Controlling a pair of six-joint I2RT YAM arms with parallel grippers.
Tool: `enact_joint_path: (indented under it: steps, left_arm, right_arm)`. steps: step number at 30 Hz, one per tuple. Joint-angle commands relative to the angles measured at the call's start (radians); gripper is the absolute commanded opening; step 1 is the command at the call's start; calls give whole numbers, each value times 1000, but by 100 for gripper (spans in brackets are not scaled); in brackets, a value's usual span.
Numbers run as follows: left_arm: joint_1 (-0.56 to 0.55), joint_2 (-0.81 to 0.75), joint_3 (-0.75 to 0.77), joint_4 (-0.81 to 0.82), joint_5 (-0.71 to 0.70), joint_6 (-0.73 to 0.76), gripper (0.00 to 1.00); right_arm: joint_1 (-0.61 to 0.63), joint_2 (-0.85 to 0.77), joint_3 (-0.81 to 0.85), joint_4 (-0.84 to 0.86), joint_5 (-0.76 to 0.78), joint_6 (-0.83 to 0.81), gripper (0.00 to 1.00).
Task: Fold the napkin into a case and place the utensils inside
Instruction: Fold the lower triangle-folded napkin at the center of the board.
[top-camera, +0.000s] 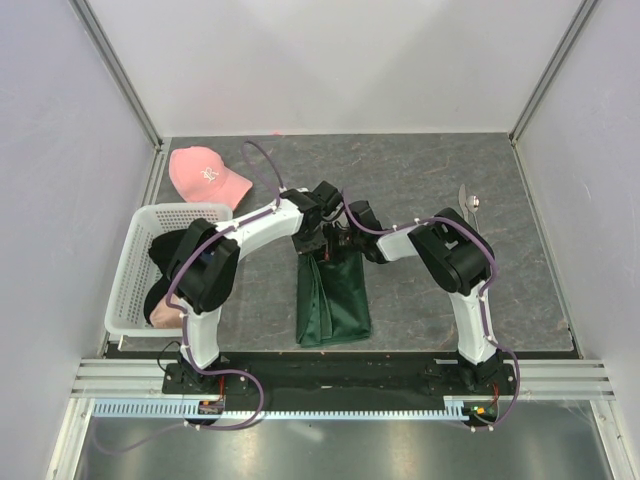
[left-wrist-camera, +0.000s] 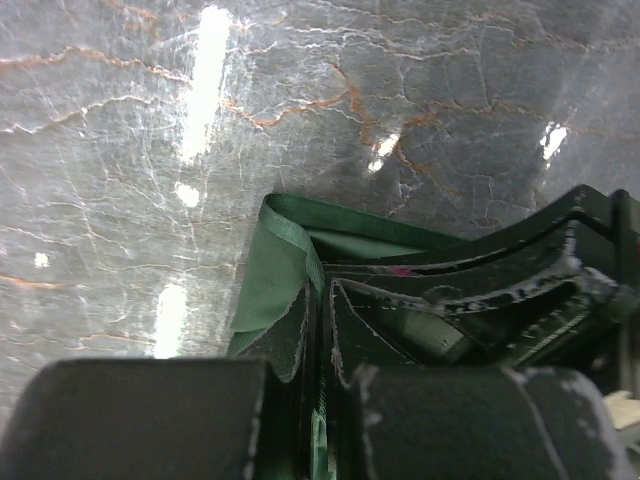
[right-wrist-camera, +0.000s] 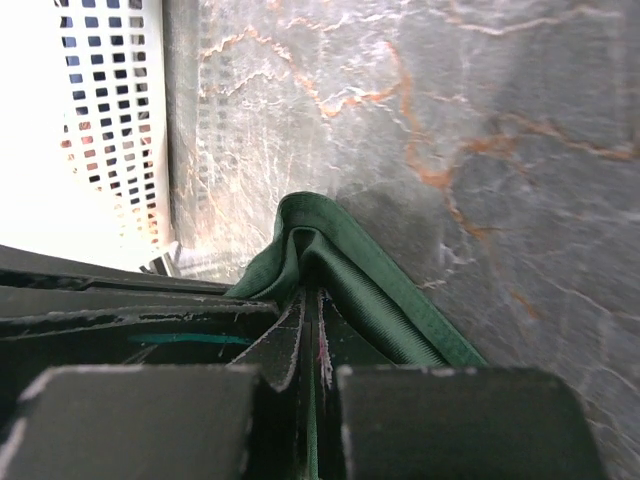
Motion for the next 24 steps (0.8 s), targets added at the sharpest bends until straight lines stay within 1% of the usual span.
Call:
enact_joint_path:
  steps: [1, 3, 7, 12, 16, 20, 24]
  left_arm:
    - [-1, -27, -32, 132, -12, -125, 2]
    - [-1, -18, -37, 133, -21, -137, 2]
    - [-1, -12, -63, 150, -21, -149, 2]
    - [-1, -43, -75, 150, -52, -142, 2]
    - [-1, -54, -83, 150, -52, -140, 2]
    - [-1, -47, -78, 149, -38, -143, 2]
    - [-3, -47, -78, 150, -34, -146, 2]
  right_arm:
    - [2, 28, -4, -32, -12, -9, 0]
    - [-4, 16, 5, -77, 2, -27, 0]
    - [-10, -7, 20, -114, -11, -21, 0]
    - [-24, -82, 6, -235, 15, -89, 3]
    - [-34, -137, -40, -272, 48, -135, 4]
    - [-47, -145, -73, -269, 29, -161, 5]
    - [-68, -154, -96, -281, 60, -181, 5]
